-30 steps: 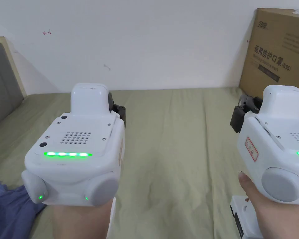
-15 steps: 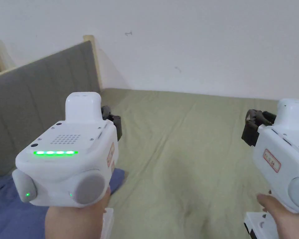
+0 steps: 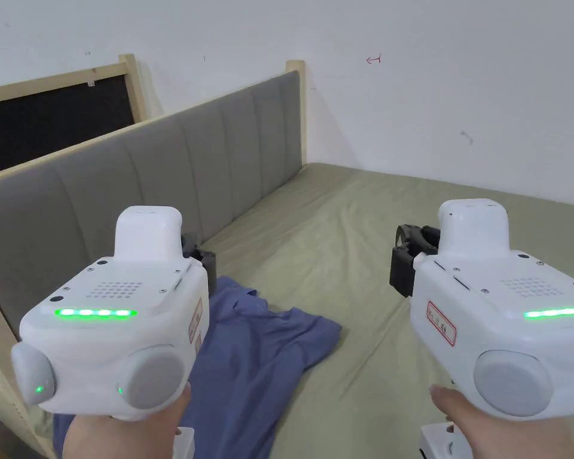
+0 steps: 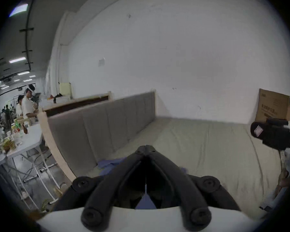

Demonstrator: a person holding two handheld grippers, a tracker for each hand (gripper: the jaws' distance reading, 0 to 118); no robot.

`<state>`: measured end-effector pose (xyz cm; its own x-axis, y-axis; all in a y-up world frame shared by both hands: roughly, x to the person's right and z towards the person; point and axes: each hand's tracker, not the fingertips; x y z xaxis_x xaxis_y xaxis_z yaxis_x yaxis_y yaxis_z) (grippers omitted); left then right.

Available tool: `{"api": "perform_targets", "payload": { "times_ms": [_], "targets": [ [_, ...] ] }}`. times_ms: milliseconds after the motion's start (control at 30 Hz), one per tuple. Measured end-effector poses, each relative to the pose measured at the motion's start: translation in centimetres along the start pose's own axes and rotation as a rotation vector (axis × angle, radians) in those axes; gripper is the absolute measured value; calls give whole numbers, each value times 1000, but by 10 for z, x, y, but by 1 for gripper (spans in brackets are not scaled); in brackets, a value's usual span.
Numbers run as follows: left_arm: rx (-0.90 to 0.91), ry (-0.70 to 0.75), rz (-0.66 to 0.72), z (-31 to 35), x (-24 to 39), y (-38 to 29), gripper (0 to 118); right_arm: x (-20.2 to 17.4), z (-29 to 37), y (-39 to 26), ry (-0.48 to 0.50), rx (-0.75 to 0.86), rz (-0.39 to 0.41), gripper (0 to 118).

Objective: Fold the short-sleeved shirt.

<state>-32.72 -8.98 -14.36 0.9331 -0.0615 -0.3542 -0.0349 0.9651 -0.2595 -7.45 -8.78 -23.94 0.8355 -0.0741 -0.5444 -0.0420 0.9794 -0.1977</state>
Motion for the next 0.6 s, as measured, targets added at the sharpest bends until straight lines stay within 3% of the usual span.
{"api": "perform_targets", "payload": {
  "times_ms": [67, 167, 200, 333, 367, 400, 433, 467, 600],
  "targets": [
    [-182, -93, 12, -37, -5, -8, 0, 6, -9, -5, -14, -56, 8, 1],
    [-686, -332, 113, -120, -11, -47, 0, 15, -20, -17, -21, -135, 23, 1],
    [-767, -395, 154, -145, -15, -63, 0, 18, -23, -21, -19, -152, 23, 1],
    [-867, -289, 61, -194, -3, -111, 0, 31, -34, -40, -24, -209, 11, 1],
    [-881, -278, 55, -205, 0, -118, 5, 34, -36, -45, -23, -225, 10, 1],
    [-892, -282, 67, -216, 1, -124, 24, 38, -39, -49, -24, -241, 12, 1],
    [-917, -281, 86, -227, 4, -132, 74, 42, -43, -53, -28, -258, 17, 1],
    [-938, -286, 95, -235, 7, -138, 99, 46, -46, -57, -33, -274, 22, 1],
    [-1007, -238, 58, -271, 22, -170, 99, 61, -54, -71, -52, -313, 8, 1]
  ]
}}
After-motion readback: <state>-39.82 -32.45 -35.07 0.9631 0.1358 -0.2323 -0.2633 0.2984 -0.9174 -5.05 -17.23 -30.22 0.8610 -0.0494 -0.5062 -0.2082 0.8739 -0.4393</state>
